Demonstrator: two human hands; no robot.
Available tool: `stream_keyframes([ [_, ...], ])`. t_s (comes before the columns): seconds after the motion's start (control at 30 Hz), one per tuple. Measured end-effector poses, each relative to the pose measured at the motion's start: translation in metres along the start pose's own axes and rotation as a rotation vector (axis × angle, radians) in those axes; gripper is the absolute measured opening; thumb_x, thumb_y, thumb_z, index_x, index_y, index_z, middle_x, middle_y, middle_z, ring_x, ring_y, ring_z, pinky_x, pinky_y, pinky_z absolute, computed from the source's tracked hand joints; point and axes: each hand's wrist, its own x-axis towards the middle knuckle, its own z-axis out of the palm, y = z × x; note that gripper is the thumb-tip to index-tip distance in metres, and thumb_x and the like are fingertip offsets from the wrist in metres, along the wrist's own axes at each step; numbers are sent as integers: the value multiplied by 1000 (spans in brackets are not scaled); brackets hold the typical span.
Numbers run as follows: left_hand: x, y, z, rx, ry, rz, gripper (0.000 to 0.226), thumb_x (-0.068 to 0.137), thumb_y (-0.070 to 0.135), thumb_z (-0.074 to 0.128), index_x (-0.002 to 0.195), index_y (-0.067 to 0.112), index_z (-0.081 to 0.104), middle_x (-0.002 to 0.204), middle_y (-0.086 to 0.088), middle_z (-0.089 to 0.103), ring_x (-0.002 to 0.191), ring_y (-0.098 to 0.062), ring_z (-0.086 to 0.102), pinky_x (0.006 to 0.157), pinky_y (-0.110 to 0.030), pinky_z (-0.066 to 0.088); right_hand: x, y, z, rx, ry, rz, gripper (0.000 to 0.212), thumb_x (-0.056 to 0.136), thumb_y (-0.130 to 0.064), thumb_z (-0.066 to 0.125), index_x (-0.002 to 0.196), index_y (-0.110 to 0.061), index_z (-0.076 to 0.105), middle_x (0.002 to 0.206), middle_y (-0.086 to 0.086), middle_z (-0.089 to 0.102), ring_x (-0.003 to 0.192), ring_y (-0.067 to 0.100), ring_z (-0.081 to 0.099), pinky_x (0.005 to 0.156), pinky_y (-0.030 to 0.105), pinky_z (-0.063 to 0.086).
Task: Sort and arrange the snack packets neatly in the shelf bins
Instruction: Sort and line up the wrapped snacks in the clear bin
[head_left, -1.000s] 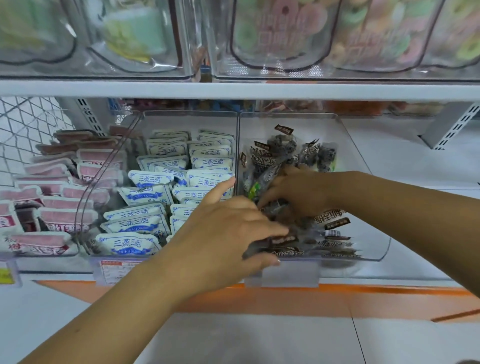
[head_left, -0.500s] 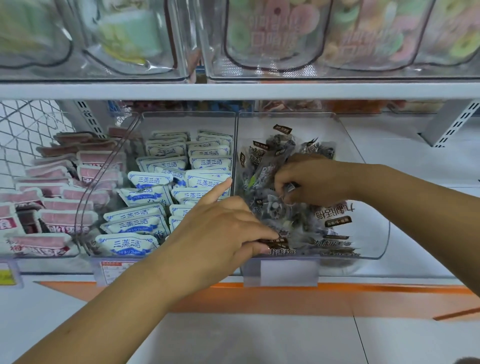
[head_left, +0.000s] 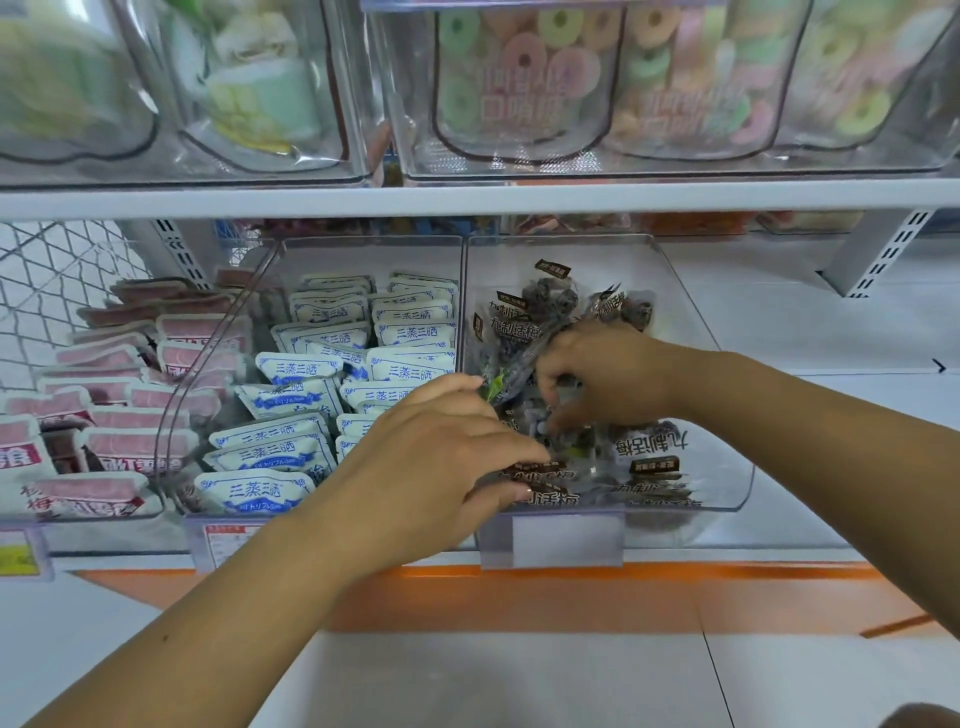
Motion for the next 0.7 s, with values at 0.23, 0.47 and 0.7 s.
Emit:
stream_keyframes([
  [0.23,0,1,0,-19,-15,-22,28,88,46,56,111,36,67,88,22,68,86,-5,54,112,-33,28,-23,6,-10,346,312,56,23,77,-37,76,71,-19,63,114,-3,56,99,14,55,87,35,45],
  [0.47,0,-2,3,16,-24,-17,33,87,51,51,110,35,68,79,19,65,83,-6,54,111,-32,28,-30,7,-10,655,369,97,23,77,-19,78,73,-3,62,98,-9,66,89,-11,58,74,3,40],
  [0.7,13,1,-2,-155,151,-252,38,82,58,57,107,31,64,98,21,60,95,-2,48,90,-24,38,-34,0,-13,814,441,93,20,76,-11,79,83,-7,60,97,1,68,78,-4,61,70,8,44],
])
